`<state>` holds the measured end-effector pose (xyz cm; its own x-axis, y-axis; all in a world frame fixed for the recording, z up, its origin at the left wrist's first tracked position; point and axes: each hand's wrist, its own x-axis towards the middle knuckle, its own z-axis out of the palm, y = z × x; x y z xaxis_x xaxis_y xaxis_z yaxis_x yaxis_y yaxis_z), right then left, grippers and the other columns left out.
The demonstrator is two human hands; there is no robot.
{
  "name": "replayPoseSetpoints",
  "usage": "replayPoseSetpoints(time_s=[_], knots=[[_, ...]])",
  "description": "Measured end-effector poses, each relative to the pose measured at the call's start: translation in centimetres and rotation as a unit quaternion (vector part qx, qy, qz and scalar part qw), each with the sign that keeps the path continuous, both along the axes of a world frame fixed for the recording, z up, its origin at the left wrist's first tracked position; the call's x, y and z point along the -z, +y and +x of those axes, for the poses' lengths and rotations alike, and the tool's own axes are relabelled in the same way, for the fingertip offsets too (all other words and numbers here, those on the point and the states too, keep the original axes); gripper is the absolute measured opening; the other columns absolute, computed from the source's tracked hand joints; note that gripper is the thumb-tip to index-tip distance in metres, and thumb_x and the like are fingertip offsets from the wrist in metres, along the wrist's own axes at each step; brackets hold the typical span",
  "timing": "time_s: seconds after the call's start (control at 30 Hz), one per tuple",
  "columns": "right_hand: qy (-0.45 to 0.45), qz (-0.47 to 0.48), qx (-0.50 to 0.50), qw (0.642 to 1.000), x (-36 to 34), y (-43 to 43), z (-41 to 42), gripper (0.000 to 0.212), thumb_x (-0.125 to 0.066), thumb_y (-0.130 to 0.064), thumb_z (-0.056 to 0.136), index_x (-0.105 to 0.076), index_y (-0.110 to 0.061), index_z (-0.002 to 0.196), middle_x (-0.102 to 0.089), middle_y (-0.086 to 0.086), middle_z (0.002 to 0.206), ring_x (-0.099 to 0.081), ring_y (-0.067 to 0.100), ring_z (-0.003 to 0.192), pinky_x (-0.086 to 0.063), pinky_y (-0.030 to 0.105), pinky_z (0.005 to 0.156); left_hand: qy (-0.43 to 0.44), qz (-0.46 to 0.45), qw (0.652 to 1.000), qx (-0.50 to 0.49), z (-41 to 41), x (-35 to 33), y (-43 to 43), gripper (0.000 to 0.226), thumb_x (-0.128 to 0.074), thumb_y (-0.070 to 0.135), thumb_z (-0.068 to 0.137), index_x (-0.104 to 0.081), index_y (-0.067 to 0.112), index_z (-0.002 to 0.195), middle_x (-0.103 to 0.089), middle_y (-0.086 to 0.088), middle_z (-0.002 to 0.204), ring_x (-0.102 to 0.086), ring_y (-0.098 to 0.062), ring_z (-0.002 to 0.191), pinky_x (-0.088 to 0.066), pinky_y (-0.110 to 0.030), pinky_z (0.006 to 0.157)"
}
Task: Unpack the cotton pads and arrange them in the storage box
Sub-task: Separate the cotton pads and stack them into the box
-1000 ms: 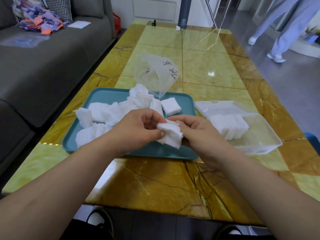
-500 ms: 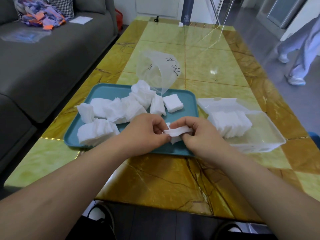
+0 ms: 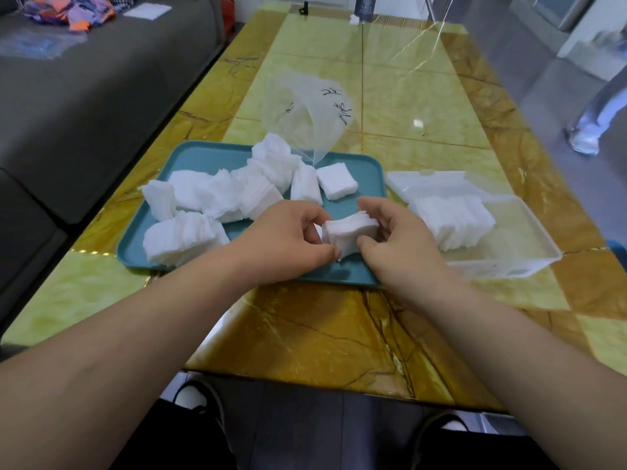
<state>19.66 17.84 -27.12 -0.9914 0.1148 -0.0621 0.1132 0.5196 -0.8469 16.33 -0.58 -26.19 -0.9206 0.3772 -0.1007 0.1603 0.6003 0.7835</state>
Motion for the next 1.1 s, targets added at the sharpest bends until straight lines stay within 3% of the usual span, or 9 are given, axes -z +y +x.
replayPoseSetpoints(time_s=[0.17,0.33,0.4,0.47,0.6,0.73,0.83,0.97,1.1], knots=[[-0.013,-0.043,-0.006,0.999,0.0,-1.1,0.5,0.081,-0.053,-0.015,0.073,-0.044,-0.030,0.152,-0.053,-0.002,0.147,-0.053,0.014,0.135,-0.045,0.035,0.114,0.018,-0.005,1.000,0.001,-0.1,0.2,1.0,0.016,-0.081,0.032,0.084,-0.072,0.028,0.097,-0.072,0.001,0.070,-0.058,-0.004,0.055,-0.048,-0.025,0.057],[-0.051,-0.041,-0.046,0.997,0.1,-1.2,0.7,0.104,-0.050,-0.014,0.064,-0.022,-0.044,0.159,-0.055,0.003,0.143,-0.062,0.015,0.113,-0.048,0.016,0.072,0.057,-0.043,0.997,-0.006,0.0,0.3,1.4,0.012,-0.078,0.032,0.084,-0.070,0.028,0.092,-0.066,0.006,0.068,-0.059,-0.005,0.062,-0.045,-0.024,0.057],[-0.042,-0.007,-0.068,0.997,-0.4,-0.9,0.8,0.100,-0.055,-0.009,0.072,-0.022,-0.041,0.161,-0.051,0.005,0.147,-0.052,0.016,0.114,-0.052,0.020,0.086,0.068,-0.055,0.996,-0.003,0.0,0.3,1.3,0.011,-0.077,0.031,0.084,-0.070,0.027,0.092,-0.065,0.007,0.068,-0.059,-0.006,0.063,-0.045,-0.025,0.059],[-0.040,0.089,-0.113,0.989,-0.8,-0.8,1.0,0.088,-0.054,-0.002,0.091,-0.017,-0.035,0.163,-0.022,0.004,0.170,-0.034,0.017,0.145,-0.025,0.022,0.116,0.073,-0.061,0.995,-0.002,0.0,0.3,1.1,0.009,-0.076,0.030,0.085,-0.072,0.026,0.092,-0.065,0.007,0.069,-0.059,-0.005,0.063,-0.045,-0.025,0.059],[-0.073,0.214,-0.171,0.959,-0.2,-0.9,1.1,0.081,-0.046,-0.010,0.103,0.004,-0.024,0.165,0.018,0.001,0.172,0.007,0.021,0.160,-0.004,0.027,0.123,0.072,-0.067,0.995,-0.009,0.0,0.4,0.8,0.006,-0.073,0.028,0.088,-0.072,0.024,0.093,-0.065,0.006,0.070,-0.058,-0.004,0.064,-0.043,-0.022,0.058],[0.005,0.193,-0.154,0.969,-0.4,-0.7,0.9,0.074,-0.057,-0.015,0.101,-0.018,-0.020,0.164,-0.016,0.003,0.171,-0.015,0.017,0.157,-0.009,0.018,0.119,0.066,-0.068,0.995,-0.003,-0.2,0.3,0.4,0.005,-0.070,0.027,0.091,-0.072,0.029,0.095,-0.064,0.008,0.070,-0.057,-0.001,0.062,-0.037,-0.014,0.054],[0.068,0.166,-0.108,0.978,-1.0,-0.2,0.5,0.038,-0.067,-0.017,0.094,-0.065,-0.026,0.131,-0.068,-0.006,0.128,-0.059,0.012,0.118,-0.043,0.024,0.105,0.059,-0.057,0.997,0.003,-0.6,0.0,-0.2,0.009,-0.071,0.029,0.091,-0.070,0.032,0.099,-0.066,0.009,0.075,-0.057,-0.001,0.064,-0.042,-0.020,0.062],[0.072,0.126,-0.028,0.989,-0.8,0.3,0.1,0.011,-0.067,-0.020,0.090,-0.061,-0.024,0.098,-0.065,-0.011,0.092,-0.059,0.001,0.084,-0.042,0.009,0.066,0.093,-0.122,0.986,-0.060,-1.6,-0.4,-1.7,0.033,-0.070,0.025,0.092,-0.064,0.030,0.125,-0.067,0.013,0.094,-0.059,-0.001,0.078,-0.044,-0.020,0.069],[0.077,0.090,0.013,0.993,-0.5,0.1,-0.3,0.020,-0.062,-0.015,0.093,-0.052,-0.023,0.109,-0.060,-0.008,0.104,-0.056,0.006,0.086,-0.037,0.007,0.065,0.103,-0.189,0.973,-0.088,-2.0,0.1,-1.0,0.036,-0.066,0.042,0.093,-0.065,0.023,0.124,-0.067,0.005,0.106,-0.061,-0.018,0.099,-0.051,-0.033,0.086]])
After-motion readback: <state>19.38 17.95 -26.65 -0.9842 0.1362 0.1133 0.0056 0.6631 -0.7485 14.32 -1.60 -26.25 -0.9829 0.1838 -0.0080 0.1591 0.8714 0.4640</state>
